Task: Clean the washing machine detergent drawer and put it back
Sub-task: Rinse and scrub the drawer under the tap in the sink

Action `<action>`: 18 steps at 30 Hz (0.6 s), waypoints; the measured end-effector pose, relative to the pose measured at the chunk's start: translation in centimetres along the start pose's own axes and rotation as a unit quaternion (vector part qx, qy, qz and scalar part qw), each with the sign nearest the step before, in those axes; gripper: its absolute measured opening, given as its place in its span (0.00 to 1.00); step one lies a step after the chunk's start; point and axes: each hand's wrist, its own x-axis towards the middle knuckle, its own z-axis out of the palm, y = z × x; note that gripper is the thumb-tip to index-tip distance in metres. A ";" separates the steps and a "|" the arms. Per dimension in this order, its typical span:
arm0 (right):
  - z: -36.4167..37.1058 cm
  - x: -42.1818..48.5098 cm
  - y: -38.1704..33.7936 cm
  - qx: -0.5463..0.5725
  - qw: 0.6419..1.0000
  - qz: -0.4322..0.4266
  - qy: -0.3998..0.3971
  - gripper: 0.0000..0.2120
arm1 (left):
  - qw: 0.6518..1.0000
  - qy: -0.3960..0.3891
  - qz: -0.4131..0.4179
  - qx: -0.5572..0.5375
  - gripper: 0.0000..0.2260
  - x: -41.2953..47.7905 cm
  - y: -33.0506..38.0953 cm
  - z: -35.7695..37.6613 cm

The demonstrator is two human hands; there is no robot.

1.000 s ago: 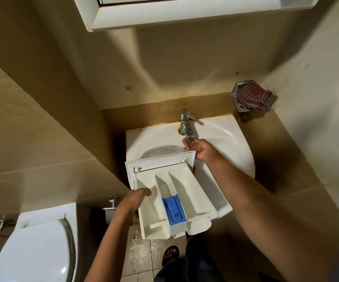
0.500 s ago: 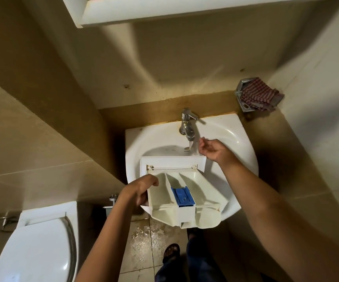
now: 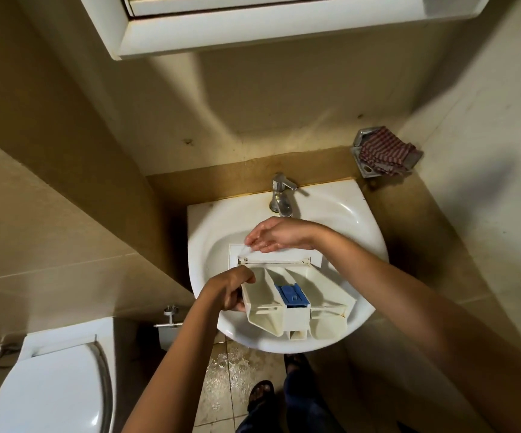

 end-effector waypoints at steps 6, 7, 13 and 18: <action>1.0 1.4 3.5 -0.340 0.933 -0.074 -0.095 0.21 | 1.000 0.006 0.016 0.017 0.15 0.3 -0.2 0.1; 0.8 1.5 4.1 -0.363 0.921 -0.072 -0.117 0.22 | 1.000 0.005 0.019 0.013 0.15 0.4 -0.2 0.0; 0.4 0.5 6.9 -0.345 0.929 -0.062 -0.117 0.24 | 0.998 0.019 0.045 -0.037 0.09 0.7 -0.8 -0.4; -1.4 -1.6 8.4 -0.299 0.952 -0.024 -0.063 0.23 | 0.996 0.036 0.050 -0.062 0.05 0.3 -1.1 -0.6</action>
